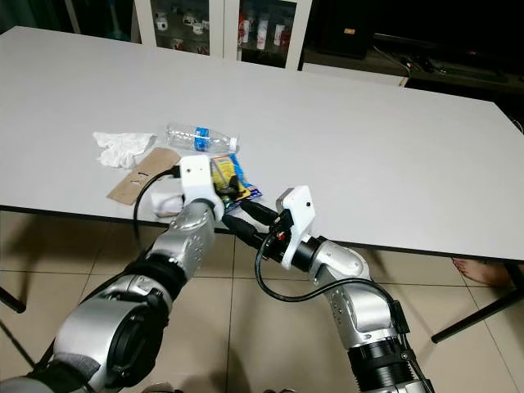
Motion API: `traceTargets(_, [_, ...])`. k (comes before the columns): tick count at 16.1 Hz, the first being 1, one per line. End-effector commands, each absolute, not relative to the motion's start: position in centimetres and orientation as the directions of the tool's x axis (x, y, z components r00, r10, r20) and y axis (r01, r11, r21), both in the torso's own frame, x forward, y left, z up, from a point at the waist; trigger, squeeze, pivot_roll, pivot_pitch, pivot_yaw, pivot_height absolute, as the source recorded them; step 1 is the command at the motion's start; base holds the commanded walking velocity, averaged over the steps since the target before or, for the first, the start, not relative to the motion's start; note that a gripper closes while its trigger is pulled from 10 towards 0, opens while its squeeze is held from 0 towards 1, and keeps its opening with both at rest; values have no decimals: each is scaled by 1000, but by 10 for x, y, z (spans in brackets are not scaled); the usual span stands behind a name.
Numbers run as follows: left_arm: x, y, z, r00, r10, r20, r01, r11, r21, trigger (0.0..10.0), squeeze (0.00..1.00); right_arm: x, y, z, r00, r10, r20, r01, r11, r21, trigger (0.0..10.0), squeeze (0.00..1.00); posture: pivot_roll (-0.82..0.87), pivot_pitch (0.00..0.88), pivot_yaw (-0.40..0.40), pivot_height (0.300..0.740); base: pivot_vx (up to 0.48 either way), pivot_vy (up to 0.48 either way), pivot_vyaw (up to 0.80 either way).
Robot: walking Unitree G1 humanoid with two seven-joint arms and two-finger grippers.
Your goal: Picking trash to rubbish bin
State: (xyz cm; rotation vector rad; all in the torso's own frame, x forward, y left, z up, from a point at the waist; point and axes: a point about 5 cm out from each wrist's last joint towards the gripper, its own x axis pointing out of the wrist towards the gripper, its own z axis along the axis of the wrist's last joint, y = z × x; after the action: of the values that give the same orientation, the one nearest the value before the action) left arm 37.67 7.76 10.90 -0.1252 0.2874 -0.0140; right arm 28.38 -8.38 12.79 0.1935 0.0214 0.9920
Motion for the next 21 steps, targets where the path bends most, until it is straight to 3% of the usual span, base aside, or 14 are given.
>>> traceTargets(1, [376,70,109,947,-34,-319,-9,991,-130,10000,0,284,-88,131,551,831,74,-828,534,169,10000,0,-73,48,-130,740,0,0,0])
traceTargets(10, [376,76,102,893,55,-448,-85,995,-48,10000,0,282,-88,131,557,827,73,-824,540,172,10000,0,-83,56,-120,740,0,0,0])
traceTargets(11, [374,76,99,884,55,-464,-83,996,-42,2471,0,282,-88,131,557,827,75,-824,538,176,10000,0,-76,57,-117,740,0,0,0])
traceTargets(12, [373,77,96,877,58,-477,-83,996,-31,0,0,281,-86,130,554,829,75,-826,535,178,10000,0,-75,60,-115,740,0,0,0])
traceTargets(21, [366,76,84,860,38,-509,-58,998,-22,0,0,280,-81,130,549,831,86,-829,529,184,10000,0,-70,46,-93,740,0,0,0])
